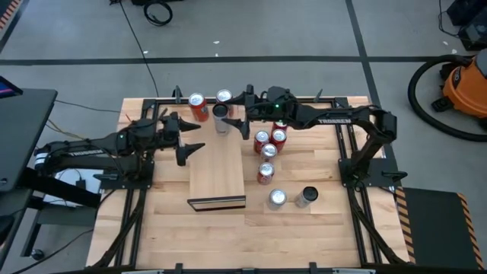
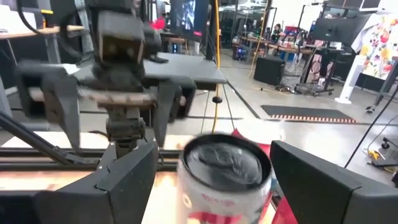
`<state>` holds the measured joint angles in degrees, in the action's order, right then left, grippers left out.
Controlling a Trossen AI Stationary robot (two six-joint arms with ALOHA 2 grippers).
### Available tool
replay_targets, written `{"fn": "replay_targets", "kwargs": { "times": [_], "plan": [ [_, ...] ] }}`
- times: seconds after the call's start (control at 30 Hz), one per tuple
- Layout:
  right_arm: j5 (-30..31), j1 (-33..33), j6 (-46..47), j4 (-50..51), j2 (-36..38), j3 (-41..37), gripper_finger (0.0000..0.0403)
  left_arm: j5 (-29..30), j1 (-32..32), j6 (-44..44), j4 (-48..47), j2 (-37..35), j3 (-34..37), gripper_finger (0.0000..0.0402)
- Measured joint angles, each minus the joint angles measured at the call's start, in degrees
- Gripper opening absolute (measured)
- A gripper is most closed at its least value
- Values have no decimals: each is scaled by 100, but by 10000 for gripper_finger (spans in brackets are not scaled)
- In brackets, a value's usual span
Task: Place canned beverage on shelf
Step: Put the bottom white-pink soda can on the shelf, then put the white-pink soda can on the shelf and align it with the other white-pink soda can
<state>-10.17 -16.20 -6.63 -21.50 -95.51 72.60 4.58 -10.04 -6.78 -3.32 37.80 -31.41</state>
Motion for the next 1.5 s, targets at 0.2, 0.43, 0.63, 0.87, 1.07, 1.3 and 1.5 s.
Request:
{"fn": "replay_targets", "kwargs": {
  "times": [0.2,0.43,0.63,0.87,1.07,1.3,1.5],
  "plan": [
    [170,80,-131,826,534,0,321,-2,0,198,166,358,3,366],
    [476,332,-19,2345,1224,0,321,-4,0,207,317,577,3,366],
    [954,1007,701,4350,1515,0,320,-236,0,176,411,575,3,366],
    [2587,2437,2081,6265,1681,0,320,-683,45,-52,475,573,3,366],
    [2701,3502,3626,6976,1701,-1,320,-732,264,-59,591,573,2,366],
    [3451,4405,5563,8151,1647,-1,320,-730,288,61,720,571,1,366],
    [3678,5068,6640,8528,1495,0,320,-729,278,205,698,571,1,366]
  ]
}}
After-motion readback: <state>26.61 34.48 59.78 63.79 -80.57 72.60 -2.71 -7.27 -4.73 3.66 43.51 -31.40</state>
